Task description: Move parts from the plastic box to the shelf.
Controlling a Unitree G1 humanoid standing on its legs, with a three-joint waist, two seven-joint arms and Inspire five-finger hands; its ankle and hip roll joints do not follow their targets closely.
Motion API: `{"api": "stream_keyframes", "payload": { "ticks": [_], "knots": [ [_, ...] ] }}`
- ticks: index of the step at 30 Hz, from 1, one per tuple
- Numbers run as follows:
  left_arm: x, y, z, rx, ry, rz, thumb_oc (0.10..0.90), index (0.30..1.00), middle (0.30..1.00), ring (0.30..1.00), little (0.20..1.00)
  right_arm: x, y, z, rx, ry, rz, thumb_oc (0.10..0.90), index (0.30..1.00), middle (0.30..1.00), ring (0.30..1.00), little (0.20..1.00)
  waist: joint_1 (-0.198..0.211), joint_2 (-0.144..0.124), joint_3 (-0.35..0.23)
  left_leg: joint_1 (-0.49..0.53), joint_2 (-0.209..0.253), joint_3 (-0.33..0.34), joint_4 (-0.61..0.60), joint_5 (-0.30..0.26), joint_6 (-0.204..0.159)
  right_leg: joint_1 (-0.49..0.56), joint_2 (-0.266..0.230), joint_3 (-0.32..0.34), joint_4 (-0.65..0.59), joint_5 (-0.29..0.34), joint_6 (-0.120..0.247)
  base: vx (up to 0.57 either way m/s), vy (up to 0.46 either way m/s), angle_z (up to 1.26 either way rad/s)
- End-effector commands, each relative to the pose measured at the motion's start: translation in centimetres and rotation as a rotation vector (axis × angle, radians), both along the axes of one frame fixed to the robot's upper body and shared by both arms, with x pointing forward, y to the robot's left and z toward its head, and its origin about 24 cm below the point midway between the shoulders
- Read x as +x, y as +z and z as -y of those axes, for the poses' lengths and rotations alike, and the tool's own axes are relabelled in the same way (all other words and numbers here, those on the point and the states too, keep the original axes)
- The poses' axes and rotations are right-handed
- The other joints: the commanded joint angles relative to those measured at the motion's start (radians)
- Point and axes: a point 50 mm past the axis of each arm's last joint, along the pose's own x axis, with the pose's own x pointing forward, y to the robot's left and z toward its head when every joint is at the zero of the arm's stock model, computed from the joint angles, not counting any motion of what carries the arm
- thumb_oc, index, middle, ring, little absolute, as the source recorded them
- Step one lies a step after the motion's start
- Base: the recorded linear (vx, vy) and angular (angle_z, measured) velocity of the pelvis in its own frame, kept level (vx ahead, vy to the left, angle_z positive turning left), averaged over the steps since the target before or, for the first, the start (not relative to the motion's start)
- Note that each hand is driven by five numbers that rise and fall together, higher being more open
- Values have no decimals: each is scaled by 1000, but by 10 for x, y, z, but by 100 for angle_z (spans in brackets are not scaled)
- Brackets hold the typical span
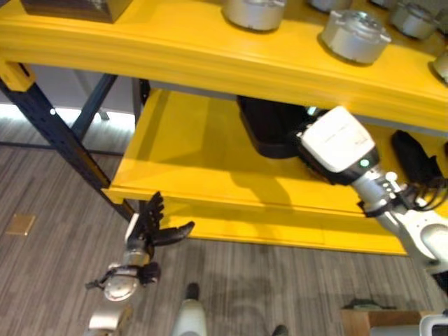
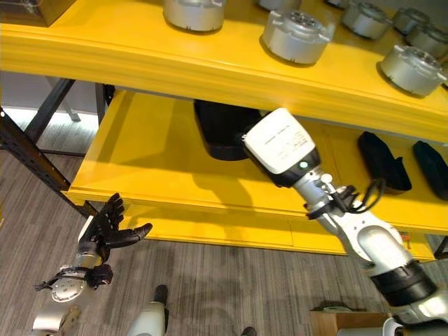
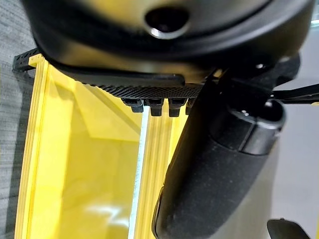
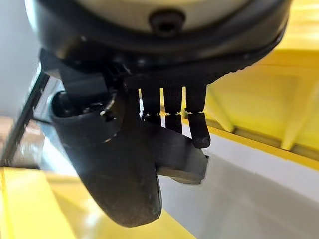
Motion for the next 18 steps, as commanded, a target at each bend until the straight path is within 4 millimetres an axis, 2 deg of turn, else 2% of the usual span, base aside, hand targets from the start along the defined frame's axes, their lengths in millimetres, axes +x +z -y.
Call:
{"api": "stream_keyframes", "payload": {
  "ticks": [1, 5, 6, 9, 14, 15, 16, 18],
  "knots": [
    [5, 26, 14, -22, -49, 176, 900, 1000, 1000, 1000, 1000, 19, 59, -6, 127, -35, 210, 400, 300, 300, 300, 300, 45, 27, -130, 212, 25, 47, -214, -25, 32, -42, 1, 8, 77, 48, 71, 13, 2, -4],
    [3, 25, 14, -28, -37, 172, 900, 1000, 1000, 1000, 1000, 28, 53, -31, 190, 40, 147, 400, 300, 300, 300, 300, 65, 27, -129, 214, 28, 47, -211, -30, 32, -42, 2, 0, 87, 38, 71, -2, 0, 1],
    [3, 25, 14, -28, -37, 172, 900, 1000, 1000, 1000, 1000, 28, 53, -32, 190, 41, 147, 400, 300, 300, 300, 300, 62, 26, -130, 212, 26, 46, -212, -29, 32, -43, 1, -1, 87, 39, 71, -9, -4, -4],
    [2, 26, 13, -38, -38, 176, 900, 1000, 1000, 1000, 1000, 43, 44, -47, 256, 58, 66, 400, 300, 300, 300, 300, 86, 37, -101, 179, 26, 33, -158, -46, 30, -61, -7, -3, 131, 22, 67, -60, 1, 3],
    [8, 35, 16, -29, -70, 208, 900, 1000, 1000, 1000, 1000, 60, 41, -47, 298, 6, 28, 400, 300, 300, 300, 300, 98, 63, -26, 83, 14, 11, -54, -53, 26, -122, -33, -1, 204, 7, 57, -145, 8, 12],
    [9, 35, 16, -29, -69, 210, 900, 1000, 1000, 1000, 1000, 61, 42, -47, 298, 7, 30, 400, 300, 300, 300, 300, 96, 62, -27, 75, 13, 9, -47, -55, 27, -127, -35, -1, 209, 5, 57, -167, 24, 15],
    [11, 39, 16, -21, -82, 226, 900, 1000, 1000, 1000, 1000, 67, 45, -47, 306, -18, 28, 400, 300, 300, 300, 300, 104, 84, 11, 37, 15, -1, -3, -62, 22, -159, -44, 7, 250, -8, 53, -186, 37, 12],
    [12, 43, 17, -22, -94, 243, 900, 1000, 1000, 1000, 1000, 76, 47, -45, 317, -52, 27, 400, 300, 300, 300, 300, 108, 103, 36, -1, 13, -6, 33, -64, 21, -195, -54, 12, 286, -17, 51, -180, 38, 6]
  ]
}}
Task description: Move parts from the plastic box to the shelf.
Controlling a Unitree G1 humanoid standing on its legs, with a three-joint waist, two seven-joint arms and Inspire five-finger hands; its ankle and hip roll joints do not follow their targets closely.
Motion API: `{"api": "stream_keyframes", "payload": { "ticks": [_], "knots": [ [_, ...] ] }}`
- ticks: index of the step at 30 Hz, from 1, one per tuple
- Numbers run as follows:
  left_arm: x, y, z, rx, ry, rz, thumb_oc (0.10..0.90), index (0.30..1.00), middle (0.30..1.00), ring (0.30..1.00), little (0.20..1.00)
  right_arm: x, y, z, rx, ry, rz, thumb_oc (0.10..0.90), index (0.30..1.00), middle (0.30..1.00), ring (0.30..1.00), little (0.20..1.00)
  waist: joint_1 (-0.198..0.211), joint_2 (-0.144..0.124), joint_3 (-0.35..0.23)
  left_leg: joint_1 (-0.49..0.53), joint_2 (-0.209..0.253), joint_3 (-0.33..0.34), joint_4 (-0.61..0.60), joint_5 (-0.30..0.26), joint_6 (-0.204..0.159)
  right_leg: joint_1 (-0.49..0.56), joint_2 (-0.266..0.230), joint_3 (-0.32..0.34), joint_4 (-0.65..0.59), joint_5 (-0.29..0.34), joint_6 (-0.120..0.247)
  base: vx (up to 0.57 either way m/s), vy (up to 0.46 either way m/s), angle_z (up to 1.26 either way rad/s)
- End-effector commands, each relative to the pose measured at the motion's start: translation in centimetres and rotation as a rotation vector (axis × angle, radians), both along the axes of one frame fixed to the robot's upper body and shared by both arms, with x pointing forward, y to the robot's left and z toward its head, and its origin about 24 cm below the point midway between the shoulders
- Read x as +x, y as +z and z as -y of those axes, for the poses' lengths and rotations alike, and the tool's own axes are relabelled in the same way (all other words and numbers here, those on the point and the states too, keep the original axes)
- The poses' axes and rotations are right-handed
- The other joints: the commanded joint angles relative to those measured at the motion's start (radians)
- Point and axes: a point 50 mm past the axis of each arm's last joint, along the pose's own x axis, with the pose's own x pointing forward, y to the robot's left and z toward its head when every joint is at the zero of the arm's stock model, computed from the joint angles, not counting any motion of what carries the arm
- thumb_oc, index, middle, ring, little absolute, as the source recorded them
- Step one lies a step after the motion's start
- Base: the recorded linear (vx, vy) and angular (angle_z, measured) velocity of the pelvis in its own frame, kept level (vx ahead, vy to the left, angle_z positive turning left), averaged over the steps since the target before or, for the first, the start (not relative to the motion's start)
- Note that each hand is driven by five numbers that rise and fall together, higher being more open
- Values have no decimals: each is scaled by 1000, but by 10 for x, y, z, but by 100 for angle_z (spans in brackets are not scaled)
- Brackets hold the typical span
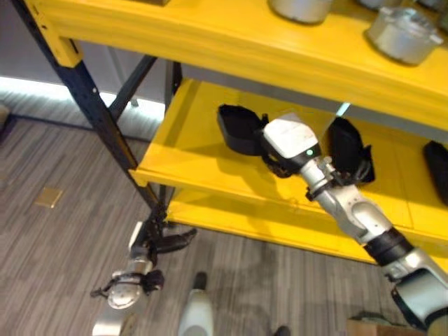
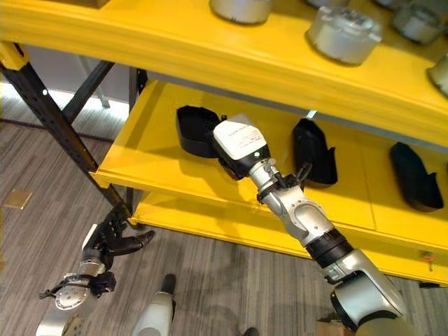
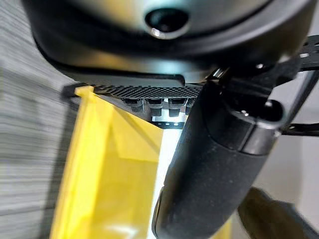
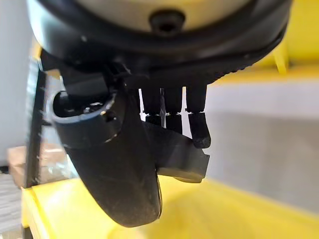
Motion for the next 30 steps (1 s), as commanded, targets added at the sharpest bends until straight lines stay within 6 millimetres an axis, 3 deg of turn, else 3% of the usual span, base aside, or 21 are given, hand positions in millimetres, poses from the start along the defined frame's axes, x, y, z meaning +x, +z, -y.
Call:
{"api": "stream_keyframes", "payload": {
  "ticks": [1, 5, 13, 17, 22, 23, 24, 30],
  "knots": [
    [20, 54, 8, -32, -64, 291, 900, 1000, 1000, 1000, 1000, 8, 79, -11, 124, 20, 274, 400, 300, 300, 300, 300, 15, 19, -10, 96, 15, 28, -9, -104, 11, -86, -37, 23, 160, 16, 42, -114, 29, 7],
    [21, 60, 11, -41, -93, 312, 900, 1000, 1000, 1000, 1000, 27, 83, -5, 127, -68, 249, 400, 300, 300, 300, 300, 35, 49, 26, 41, 7, 18, 27, -101, 16, -139, -49, 26, 201, 11, 44, -95, 20, 4],
    [28, 67, 22, -52, -139, 343, 900, 1000, 1000, 1000, 1000, 44, 91, 12, 162, -195, 231, 400, 300, 300, 300, 300, 54, 98, 72, -31, -25, 0, 49, -86, 22, -192, -74, 4, 244, 4, 41, -26, 16, 11],
    [29, 67, 21, -48, -126, 346, 900, 1000, 1000, 1000, 1000, 44, 85, 13, 122, -201, 216, 400, 300, 300, 300, 300, 53, 107, 78, -24, -25, -4, 52, -108, 18, -196, -74, 18, 258, -16, 52, 58, -9, 10],
    [31, 69, 24, -55, -127, 357, 900, 1000, 1000, 1000, 1000, 43, 73, 22, 73, -238, 187, 400, 300, 300, 300, 300, 30, 119, 101, -38, -31, 13, 65, -98, 29, -229, -87, 29, 277, -5, 33, -30, 28, -5],
    [31, 69, 24, -56, -128, 356, 900, 1000, 1000, 1000, 1000, 43, 72, 22, 69, -238, 185, 400, 300, 300, 300, 300, 27, 120, 99, -28, -28, 8, 65, -117, 23, -225, -82, 41, 282, -21, 46, -10, 6, -4],
    [31, 69, 25, -59, -132, 356, 900, 1000, 1000, 1000, 1000, 43, 72, 24, 60, -245, 187, 400, 300, 300, 300, 300, 21, 123, 104, -36, -31, 14, 61, -96, 29, -236, -89, 33, 278, -5, 33, -13, -5, -4],
    [31, 69, 25, -58, -128, 360, 900, 1000, 1000, 1000, 1000, 39, 63, 31, 10, -251, 173, 400, 300, 300, 300, 300, -8, 125, 116, -26, -20, 23, 59, -96, 24, -252, -84, 51, 290, -14, 30, -16, -5, -1]
  ]
}}
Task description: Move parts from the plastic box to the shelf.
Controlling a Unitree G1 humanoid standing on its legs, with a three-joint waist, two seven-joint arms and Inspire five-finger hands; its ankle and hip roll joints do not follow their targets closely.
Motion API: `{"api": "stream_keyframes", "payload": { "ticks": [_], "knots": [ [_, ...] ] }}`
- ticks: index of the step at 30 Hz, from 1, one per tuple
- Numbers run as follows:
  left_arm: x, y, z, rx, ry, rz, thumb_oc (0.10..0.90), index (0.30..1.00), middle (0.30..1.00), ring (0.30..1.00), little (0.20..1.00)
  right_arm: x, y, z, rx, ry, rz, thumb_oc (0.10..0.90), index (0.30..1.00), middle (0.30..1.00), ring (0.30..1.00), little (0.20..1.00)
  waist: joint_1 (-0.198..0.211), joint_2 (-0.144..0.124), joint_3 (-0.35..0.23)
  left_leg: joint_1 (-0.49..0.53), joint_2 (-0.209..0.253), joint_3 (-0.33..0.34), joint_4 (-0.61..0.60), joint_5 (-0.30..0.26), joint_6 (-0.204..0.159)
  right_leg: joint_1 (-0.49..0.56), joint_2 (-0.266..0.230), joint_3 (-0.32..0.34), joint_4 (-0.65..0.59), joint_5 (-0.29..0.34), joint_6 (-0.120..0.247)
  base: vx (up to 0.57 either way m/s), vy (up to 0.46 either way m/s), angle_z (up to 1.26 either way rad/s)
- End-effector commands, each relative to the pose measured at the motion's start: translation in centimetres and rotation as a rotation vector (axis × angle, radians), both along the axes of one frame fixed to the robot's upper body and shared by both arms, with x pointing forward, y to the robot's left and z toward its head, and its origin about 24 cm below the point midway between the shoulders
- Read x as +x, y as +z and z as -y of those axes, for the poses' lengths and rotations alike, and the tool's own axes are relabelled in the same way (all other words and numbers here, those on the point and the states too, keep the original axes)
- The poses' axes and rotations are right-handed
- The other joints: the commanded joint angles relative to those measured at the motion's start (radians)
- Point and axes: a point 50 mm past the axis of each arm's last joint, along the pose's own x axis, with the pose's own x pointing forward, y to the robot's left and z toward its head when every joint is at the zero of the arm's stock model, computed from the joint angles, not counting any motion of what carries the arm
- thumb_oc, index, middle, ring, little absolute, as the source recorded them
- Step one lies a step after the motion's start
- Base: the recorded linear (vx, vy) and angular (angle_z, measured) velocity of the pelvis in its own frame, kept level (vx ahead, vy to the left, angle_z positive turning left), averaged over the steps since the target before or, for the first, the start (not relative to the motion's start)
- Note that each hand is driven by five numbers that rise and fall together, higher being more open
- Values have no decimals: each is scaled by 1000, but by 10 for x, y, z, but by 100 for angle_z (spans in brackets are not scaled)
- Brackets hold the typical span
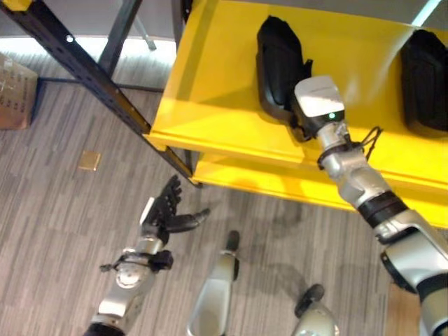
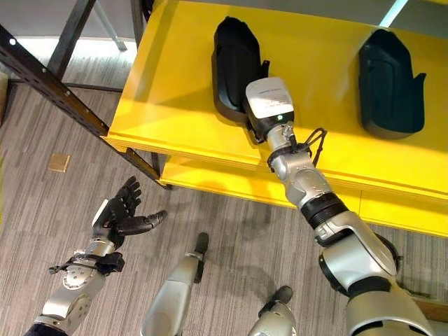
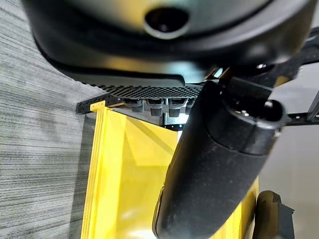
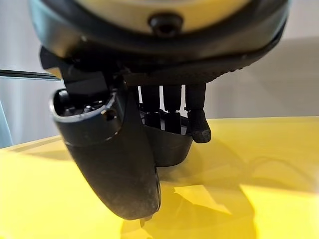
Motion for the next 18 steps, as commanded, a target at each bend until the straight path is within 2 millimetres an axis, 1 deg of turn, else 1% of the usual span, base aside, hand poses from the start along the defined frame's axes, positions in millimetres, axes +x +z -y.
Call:
{"api": "stream_keyframes", "payload": {
  "ticks": [1, 5, 8, 13, 18],
  "knots": [
    [3, 36, 9, -24, -36, 208, 900, 1000, 1000, 1000, 1000, -3, 22, 13, -74, -48, 87, 400, 300, 300, 300, 300, 7, 6, -39, 110, 32, 41, -42, -80, -1, -110, -1, 45, 114, 46, -10, -3, -35, -5],
    [2, 34, 9, -24, -36, 203, 900, 1000, 1000, 1000, 1000, -6, 16, 22, -85, -64, 80, 400, 300, 300, 300, 300, -9, 1, -35, 122, 41, 44, -51, -78, -5, -112, 10, 55, 113, 41, -13, -13, -47, -9],
    [2, 35, 9, -23, -39, 206, 900, 1000, 1000, 1000, 1000, -6, 18, 27, -93, -84, 89, 400, 300, 300, 300, 300, -16, -2, -31, 127, 47, 46, -53, -77, -7, -118, 11, 63, 116, 42, -12, -21, -36, -5],
    [2, 36, 9, -22, -43, 210, 900, 1000, 1000, 1000, 1000, -6, 24, 34, -81, -107, 115, 400, 300, 300, 300, 300, -26, 1, -29, 130, 50, 47, -56, -75, -8, -123, 13, 69, 118, 41, -12, -4, -7, 0],
    [1, 35, 8, -22, -40, 204, 900, 1000, 1000, 1000, 1000, -7, 24, 39, -81, -127, 121, 400, 300, 300, 300, 300, -31, 0, -28, 133, 53, 50, -57, -76, -7, -126, 13, 74, 121, 42, -12, 0, 0, 0]
  ]
}}
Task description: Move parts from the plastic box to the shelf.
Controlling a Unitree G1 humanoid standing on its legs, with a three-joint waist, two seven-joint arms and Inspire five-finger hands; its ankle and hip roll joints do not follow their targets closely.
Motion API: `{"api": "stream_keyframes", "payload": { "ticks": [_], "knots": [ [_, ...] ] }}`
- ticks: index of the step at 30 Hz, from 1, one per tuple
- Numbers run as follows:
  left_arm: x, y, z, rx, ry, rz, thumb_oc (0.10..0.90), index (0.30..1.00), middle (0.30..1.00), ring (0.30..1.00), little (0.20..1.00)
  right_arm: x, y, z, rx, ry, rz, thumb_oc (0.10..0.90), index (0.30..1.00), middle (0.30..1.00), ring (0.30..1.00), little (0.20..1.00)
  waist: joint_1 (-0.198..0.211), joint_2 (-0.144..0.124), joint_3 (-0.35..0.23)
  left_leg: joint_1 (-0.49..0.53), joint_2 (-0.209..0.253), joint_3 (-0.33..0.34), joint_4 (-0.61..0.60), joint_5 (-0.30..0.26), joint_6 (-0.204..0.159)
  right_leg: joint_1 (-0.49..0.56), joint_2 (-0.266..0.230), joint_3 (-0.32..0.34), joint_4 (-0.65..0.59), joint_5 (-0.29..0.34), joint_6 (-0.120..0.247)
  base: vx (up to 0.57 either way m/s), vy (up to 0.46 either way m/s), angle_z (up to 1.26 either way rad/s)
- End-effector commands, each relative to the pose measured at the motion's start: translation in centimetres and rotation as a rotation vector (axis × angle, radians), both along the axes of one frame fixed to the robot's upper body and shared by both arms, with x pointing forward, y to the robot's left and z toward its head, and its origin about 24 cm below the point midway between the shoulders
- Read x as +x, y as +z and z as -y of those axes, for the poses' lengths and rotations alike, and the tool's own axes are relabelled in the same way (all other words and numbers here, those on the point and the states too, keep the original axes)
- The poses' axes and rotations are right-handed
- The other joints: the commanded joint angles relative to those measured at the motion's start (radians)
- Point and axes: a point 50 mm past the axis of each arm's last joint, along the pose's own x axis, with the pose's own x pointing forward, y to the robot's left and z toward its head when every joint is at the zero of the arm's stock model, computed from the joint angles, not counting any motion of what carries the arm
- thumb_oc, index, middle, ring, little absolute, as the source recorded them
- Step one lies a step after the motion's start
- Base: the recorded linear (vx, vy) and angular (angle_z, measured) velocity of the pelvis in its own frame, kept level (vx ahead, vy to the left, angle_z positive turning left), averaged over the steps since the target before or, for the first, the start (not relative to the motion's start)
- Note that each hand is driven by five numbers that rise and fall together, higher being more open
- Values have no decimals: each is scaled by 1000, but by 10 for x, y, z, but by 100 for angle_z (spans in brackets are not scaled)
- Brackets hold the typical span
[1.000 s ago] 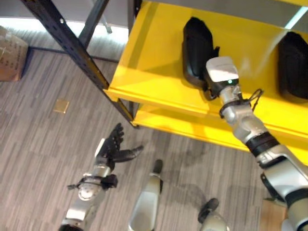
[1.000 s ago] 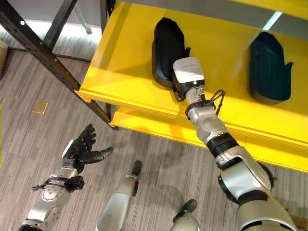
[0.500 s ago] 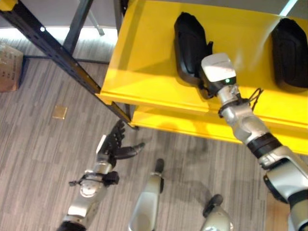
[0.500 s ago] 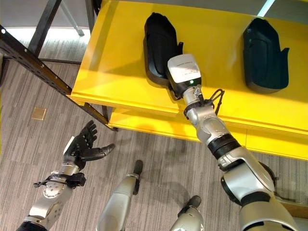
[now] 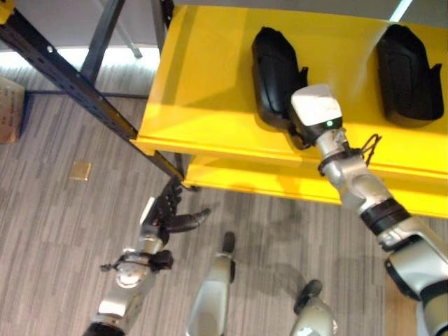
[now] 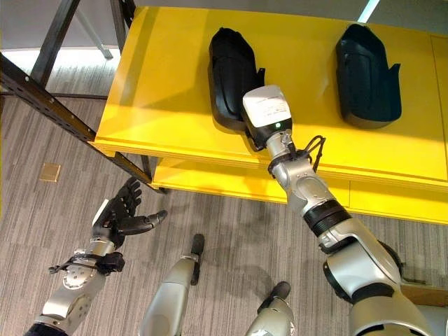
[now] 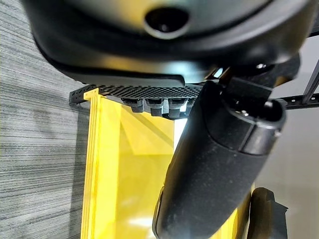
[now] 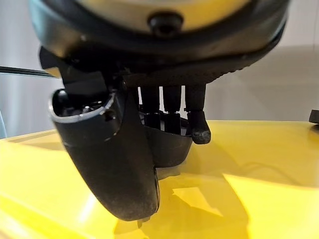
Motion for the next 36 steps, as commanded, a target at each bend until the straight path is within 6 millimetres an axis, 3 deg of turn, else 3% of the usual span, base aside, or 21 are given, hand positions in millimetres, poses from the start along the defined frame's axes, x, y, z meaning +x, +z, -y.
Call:
{"api": "stream_keyframes", "payload": {
  "ticks": [1, 36],
  "knots": [
    [2, 35, 8, -23, -34, 207, 900, 1000, 1000, 1000, 1000, -2, 33, 39, -37, -137, 130, 400, 300, 300, 300, 300, -1, 4, -30, 113, 35, 38, -27, -95, 2, -120, 1, 50, 118, 42, -18, 0, 0, 0],
    [0, 37, 4, -24, -19, 217, 900, 1000, 1000, 1000, 1000, 1, 53, 59, 7, -235, 194, 400, 300, 300, 300, 300, -11, -3, -20, 109, 30, 45, -26, -96, 11, -139, -3, 65, 127, 68, -10, 0, 0, 0]
  ]
}}
